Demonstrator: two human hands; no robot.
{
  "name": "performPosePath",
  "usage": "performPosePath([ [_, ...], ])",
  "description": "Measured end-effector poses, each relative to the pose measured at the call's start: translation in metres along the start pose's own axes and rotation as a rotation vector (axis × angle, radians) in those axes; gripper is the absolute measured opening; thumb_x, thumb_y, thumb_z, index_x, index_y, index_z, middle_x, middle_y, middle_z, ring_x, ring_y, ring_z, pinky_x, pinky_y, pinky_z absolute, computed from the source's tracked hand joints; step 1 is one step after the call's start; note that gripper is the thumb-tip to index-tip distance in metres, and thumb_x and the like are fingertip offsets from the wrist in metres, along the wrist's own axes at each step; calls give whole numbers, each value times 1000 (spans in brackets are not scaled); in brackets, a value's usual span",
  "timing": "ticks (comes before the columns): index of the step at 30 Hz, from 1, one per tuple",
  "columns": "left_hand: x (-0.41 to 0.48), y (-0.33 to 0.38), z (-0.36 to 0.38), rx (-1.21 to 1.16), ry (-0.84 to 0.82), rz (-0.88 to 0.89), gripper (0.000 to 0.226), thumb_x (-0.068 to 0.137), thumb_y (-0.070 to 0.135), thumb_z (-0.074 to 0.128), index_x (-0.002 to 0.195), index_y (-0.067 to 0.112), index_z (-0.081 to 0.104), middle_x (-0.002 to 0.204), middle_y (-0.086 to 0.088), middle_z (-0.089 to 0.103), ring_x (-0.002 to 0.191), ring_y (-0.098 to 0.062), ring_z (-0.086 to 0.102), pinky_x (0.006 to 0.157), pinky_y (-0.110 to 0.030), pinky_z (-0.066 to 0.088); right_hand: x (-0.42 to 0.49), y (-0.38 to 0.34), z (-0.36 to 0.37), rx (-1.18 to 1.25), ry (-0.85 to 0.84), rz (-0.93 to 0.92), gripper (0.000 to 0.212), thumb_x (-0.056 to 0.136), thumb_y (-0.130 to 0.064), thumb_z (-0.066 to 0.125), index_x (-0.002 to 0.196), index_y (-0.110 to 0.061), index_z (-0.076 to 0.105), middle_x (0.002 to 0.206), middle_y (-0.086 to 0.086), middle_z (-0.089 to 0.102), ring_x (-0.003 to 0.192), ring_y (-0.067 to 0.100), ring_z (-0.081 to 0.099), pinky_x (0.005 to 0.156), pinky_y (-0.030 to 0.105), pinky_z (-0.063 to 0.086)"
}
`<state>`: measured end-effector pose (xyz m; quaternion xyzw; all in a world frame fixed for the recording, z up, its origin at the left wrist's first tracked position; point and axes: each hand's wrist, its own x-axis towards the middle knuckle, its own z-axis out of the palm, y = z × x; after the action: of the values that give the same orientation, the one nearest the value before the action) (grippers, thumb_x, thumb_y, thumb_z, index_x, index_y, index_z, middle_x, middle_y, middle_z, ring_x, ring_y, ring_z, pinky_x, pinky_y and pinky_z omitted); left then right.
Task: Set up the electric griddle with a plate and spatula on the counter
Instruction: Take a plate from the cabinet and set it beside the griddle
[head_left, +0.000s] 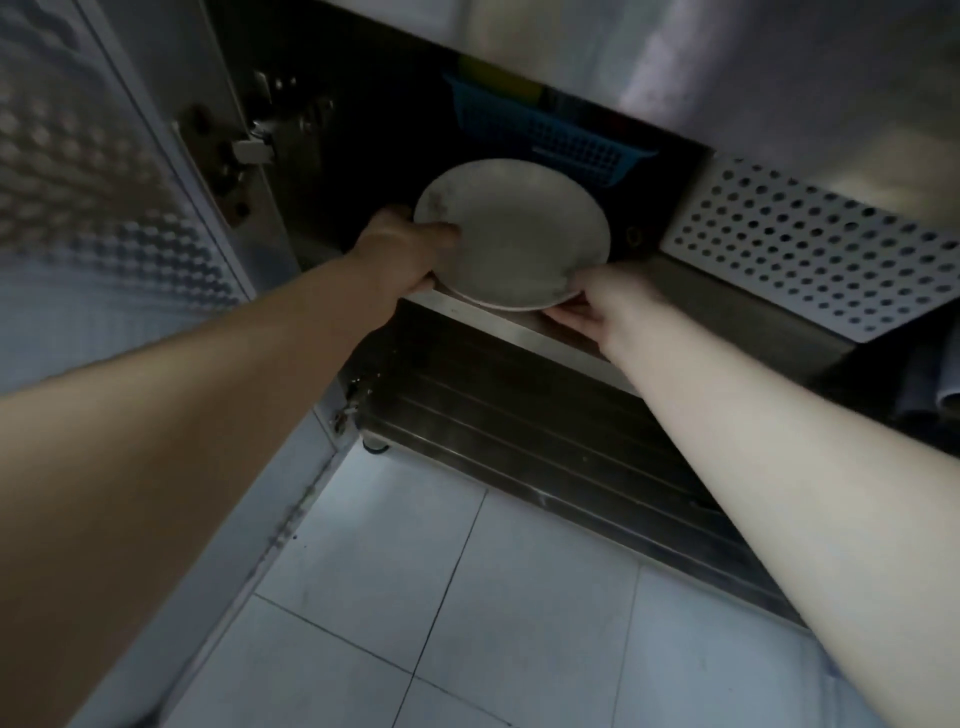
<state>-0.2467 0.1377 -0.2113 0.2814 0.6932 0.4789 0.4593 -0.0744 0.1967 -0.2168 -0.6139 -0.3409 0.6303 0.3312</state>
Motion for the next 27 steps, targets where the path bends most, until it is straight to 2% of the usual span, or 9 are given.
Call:
performPosePath([
  [3,-22,1,-6,-52,9,-40,57,89,18,60,141,8,38,135,-12,52,120,-27,52,96,-38,49,-32,4,-11,-68,-18,1,37,92,4,52,127,-8,53,105,11,63,79,21,64,42,24,55],
  [7,-62,11,-18,-41,71,-86,51,86,22,63,134,14,47,123,-7,59,109,-26,59,87,-36,52,-89,6,-27,-70,-11,13,37,87,10,53,119,-7,58,114,13,64,88,25,64,43,23,56],
  [10,-99,18,-26,-18,111,-133,32,84,24,63,115,16,59,115,-10,66,98,-27,63,83,-36,54,-134,5,-37,-64,-12,69,35,84,11,54,114,-7,62,112,12,67,89,25,66,46,23,57],
  [12,-129,26,-32,8,115,-127,35,84,21,61,118,15,59,114,-11,65,98,-29,62,80,-39,54,-166,0,-43,-81,-14,99,35,83,11,54,110,-9,64,110,12,69,90,26,68,49,25,58],
  [14,-165,36,-39,93,136,-107,40,84,18,58,124,14,56,111,-7,63,95,-27,60,64,-29,50,-202,-7,-51,-116,-8,126,33,83,9,53,105,-12,66,108,11,70,91,26,69,53,27,59],
  [16,-202,43,-44,151,163,-109,32,83,17,56,115,15,56,104,0,62,86,-19,58,56,-23,40,-239,-12,-59,-154,-13,153,28,83,7,54,97,-14,65,105,11,71,90,27,68,51,27,57],
  [19,-256,65,-57,148,192,-175,24,82,18,54,105,25,52,94,11,60,78,-5,56,53,-23,38,-290,-29,-71,-198,-33,184,25,83,6,55,99,-10,66,101,10,71,87,27,69,53,29,59],
  [24,-308,113,-73,176,174,-198,23,79,23,51,101,31,52,94,13,61,85,-9,59,59,-27,42,-345,-73,-80,-251,-93,198,22,83,3,54,97,-10,66,103,13,70,89,29,68,57,31,58],
  [27,-316,151,-78,262,176,-155,13,81,24,49,88,34,50,90,12,61,82,-7,57,58,-26,42,-358,-108,-83,-275,-117,179,20,83,5,52,94,-4,66,97,16,71,76,26,66,53,28,56],
])
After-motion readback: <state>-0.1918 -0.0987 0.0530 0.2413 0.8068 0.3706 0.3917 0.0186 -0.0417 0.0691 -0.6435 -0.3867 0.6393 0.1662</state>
